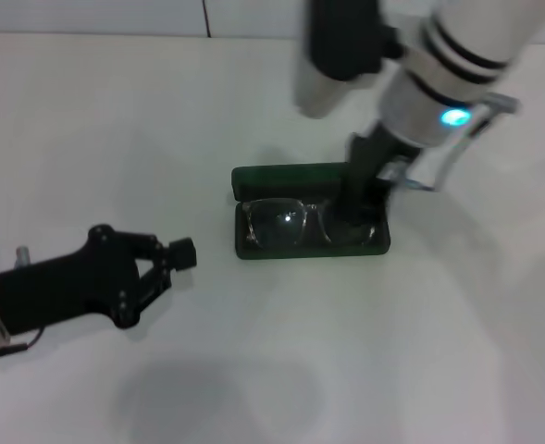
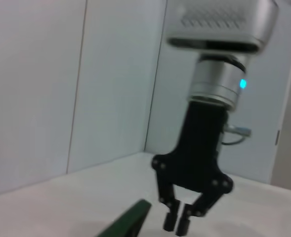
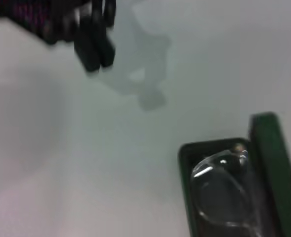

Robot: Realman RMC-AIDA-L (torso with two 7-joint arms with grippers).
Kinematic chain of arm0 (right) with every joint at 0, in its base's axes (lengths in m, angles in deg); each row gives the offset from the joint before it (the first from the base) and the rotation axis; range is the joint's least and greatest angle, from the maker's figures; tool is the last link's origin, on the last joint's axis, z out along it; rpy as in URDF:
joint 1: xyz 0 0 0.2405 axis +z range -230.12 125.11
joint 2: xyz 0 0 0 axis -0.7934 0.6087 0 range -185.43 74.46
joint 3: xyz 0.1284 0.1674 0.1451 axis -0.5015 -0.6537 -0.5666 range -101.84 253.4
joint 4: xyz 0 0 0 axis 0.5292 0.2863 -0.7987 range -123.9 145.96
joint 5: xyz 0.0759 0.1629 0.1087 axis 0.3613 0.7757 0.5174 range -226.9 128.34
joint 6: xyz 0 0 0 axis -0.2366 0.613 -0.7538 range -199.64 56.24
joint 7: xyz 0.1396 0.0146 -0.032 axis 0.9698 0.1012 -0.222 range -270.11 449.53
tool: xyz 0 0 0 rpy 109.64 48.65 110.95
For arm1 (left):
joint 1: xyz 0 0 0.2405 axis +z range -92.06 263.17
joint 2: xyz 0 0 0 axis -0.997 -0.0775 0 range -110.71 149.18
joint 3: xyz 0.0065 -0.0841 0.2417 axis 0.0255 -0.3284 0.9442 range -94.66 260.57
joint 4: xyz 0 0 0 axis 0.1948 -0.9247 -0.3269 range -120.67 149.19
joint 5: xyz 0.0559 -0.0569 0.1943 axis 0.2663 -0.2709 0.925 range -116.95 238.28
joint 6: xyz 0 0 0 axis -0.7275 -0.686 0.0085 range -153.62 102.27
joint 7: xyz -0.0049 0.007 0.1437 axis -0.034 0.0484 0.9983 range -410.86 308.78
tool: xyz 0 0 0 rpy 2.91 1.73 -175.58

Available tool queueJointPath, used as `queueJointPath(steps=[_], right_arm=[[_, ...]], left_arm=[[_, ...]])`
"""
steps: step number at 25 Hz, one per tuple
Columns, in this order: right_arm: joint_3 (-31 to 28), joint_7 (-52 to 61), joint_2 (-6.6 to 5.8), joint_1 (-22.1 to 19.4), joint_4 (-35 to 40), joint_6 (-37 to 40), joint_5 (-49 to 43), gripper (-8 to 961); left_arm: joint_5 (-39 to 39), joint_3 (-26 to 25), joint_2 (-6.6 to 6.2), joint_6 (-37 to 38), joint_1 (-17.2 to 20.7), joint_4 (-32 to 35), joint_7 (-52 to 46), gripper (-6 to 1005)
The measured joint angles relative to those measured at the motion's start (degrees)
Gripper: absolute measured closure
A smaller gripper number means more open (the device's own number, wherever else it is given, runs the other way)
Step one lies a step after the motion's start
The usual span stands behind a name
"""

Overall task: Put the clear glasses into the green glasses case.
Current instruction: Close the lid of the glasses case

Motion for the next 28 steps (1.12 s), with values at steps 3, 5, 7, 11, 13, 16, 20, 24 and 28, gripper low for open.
queueJointPath(steps=[3,5,7,11,13,16,20,24,28], right_arm=[[-1.3,0.53,-0.09,-9.65,13.37,1.79,-3.06,870],[-2.34,0.27,-0.35,-15.04,20.34,2.08,-3.22,871],[-4.55,-1.27,-0.28,-20.84,26.97,2.87,-2.58,872],[-9.2,-6.06,-0.29,-31.55,36.14,4.5,3.12,872],[-13.2,-10.45,-0.4,-37.77,39.53,5.34,9.88,872],[-19.27,-15.51,-0.27,-42.99,40.35,6.91,18.68,871],[-31.38,-21.22,-0.38,-46.6,35.54,13.5,27.29,871],[-38.88,-25.48,-0.4,-46.91,30.57,18.4,29.8,872],[-49.86,-33.12,-0.44,-46.56,21.02,24.54,32.4,864]], left_arm=[[-1.25,0.0,-0.52,0.1,-1.22,0.01,-1.74,946],[-2.29,0.0,-0.97,0.45,-1.84,-0.02,-2.88,946],[-3.62,0.01,-1.57,1.48,-2.3,-0.14,-4.14,946],[-6.09,0.0,-2.88,3.67,-3.44,-0.29,-6.48,946],[-7.07,0.0,-3.51,4.5,-4.05,-0.48,-7.79,946],[-7.63,0.0,-4.53,5.17,-5.11,-0.77,-9.91,946],[-7.09,0.02,-5.27,5.29,-8.33,-1.78,-12.0,946],[-6.38,0.07,-5.26,5.28,-10.45,-2.21,-12.7,945],[-4.6,0.1,-5.27,4.47,-12.99,-2.36,-13.77,943]])
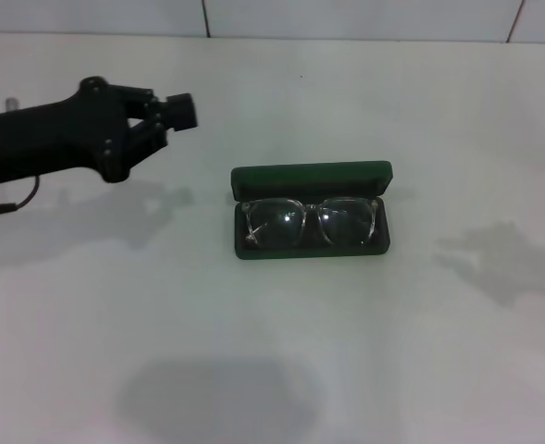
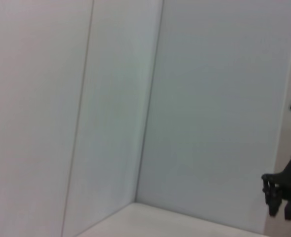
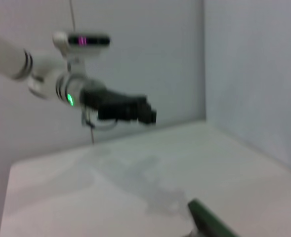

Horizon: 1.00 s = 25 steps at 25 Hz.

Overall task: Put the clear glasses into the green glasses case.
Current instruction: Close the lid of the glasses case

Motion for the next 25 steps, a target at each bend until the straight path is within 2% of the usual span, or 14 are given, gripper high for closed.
queueJointPath(steps=[2,5,6,7,10,13,18,19,25], right_arm=[[-4.01,-3.87,0.0,0.01,-3.51,1.66,0.76,860],[-9.65,-8.78,0.01,-0.18,-8.49,3.27,3.26,763],[-11.17,-10.01,0.0,-0.18,-9.86,3.97,4.35,730],[-13.07,-11.43,-0.02,-0.12,-11.7,4.82,5.7,698],[-16.63,-14.2,-0.14,0.03,-14.49,5.93,7.39,507],[-17.58,-14.9,-0.15,-0.18,-15.71,4.52,6.8,442],[-17.7,-17.66,-0.17,-0.48,-18.7,2.89,5.75,335],[-17.75,-18.25,-0.17,-0.47,-19.42,2.71,5.75,313],[-17.83,-19.88,-0.2,-0.32,-21.34,1.63,5.68,163]], left_arm=[[1.48,0.0,0.16,-0.88,-1.48,-0.24,-0.92,939],[5.01,0.0,0.79,-2.93,-4.07,-1.26,-3.34,926],[6.32,0.01,1.16,-3.77,-4.93,-1.83,-3.96,922],[7.4,0.01,2.29,-5.03,-6.35,-3.25,-4.61,917],[7.83,0.0,3.28,-5.86,-7.92,-5.06,-5.53,897],[8.51,0.0,3.77,-6.31,-9.72,-6.1,-6.1,873],[9.36,-0.01,3.56,-6.37,-11.95,-6.65,-6.78,834],[9.51,-0.01,3.66,-6.76,-13.38,-7.45,-7.92,826],[12.49,0.0,4.62,-9.92,-15.94,-7.98,-9.34,724]])
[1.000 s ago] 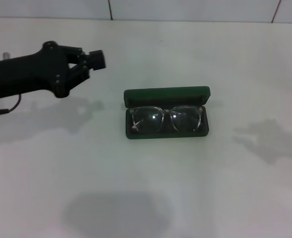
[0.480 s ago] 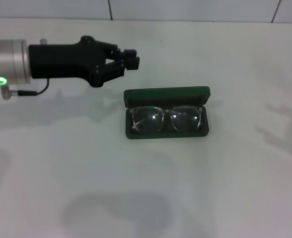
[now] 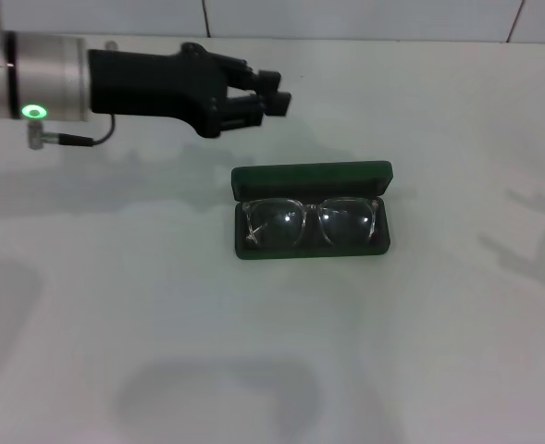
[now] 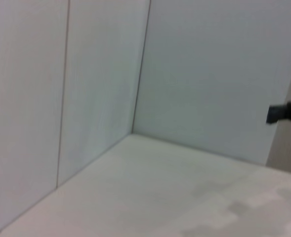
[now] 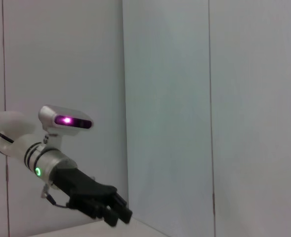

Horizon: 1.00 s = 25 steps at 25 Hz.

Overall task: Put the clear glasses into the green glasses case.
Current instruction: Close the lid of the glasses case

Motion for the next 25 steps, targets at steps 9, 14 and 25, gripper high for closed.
queueJointPath(steps=[9,14,25], right_arm=[[0.67,-0.76,-0.06,0.4,-1.05,-0.8,-1.29,158],[0.75,-1.79,-0.06,0.38,-2.43,-0.86,-1.54,157],[0.62,-4.23,-0.06,-0.31,-4.68,-0.32,-1.56,158]], left_arm=[[6.48,0.0,2.17,-9.29,-3.01,4.77,0.54,790],[7.61,0.0,2.27,-13.31,-3.93,7.26,-0.1,860],[10.01,0.0,2.29,-17.65,-4.63,8.92,-2.13,838]])
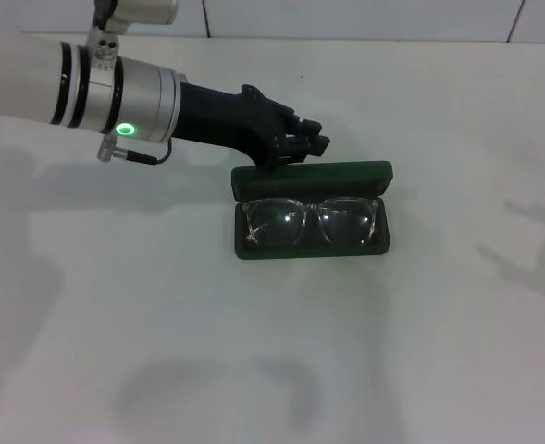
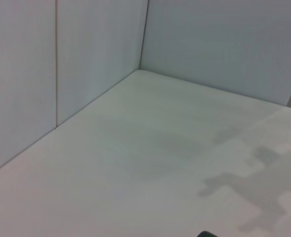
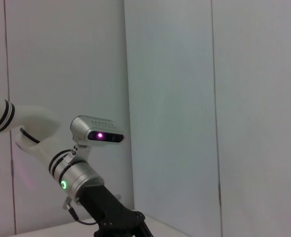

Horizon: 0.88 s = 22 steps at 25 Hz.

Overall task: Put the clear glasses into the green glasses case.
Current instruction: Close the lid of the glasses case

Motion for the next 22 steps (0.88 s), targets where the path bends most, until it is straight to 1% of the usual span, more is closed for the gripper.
queueJointPath(steps=[5,9,14,22], right_arm=[[0.12,-0.89,0.0,-0.03,-0.77,0.26,0.0,158],[0.18,-1.24,0.0,-0.03,-1.55,0.28,0.0,158],[0.16,-1.96,0.0,-0.05,-2.24,0.69,0.0,157],[0.14,-2.01,0.0,-0.2,-2.32,0.79,-0.03,157]], left_arm=[[0.49,0.0,0.09,-1.94,0.28,1.16,-0.29,786],[1.42,0.0,0.45,-4.68,0.57,2.09,-0.54,789],[2.32,0.0,0.47,-6.04,0.65,3.4,-0.62,793],[2.73,0.0,0.54,-6.51,0.75,4.17,-0.61,792]])
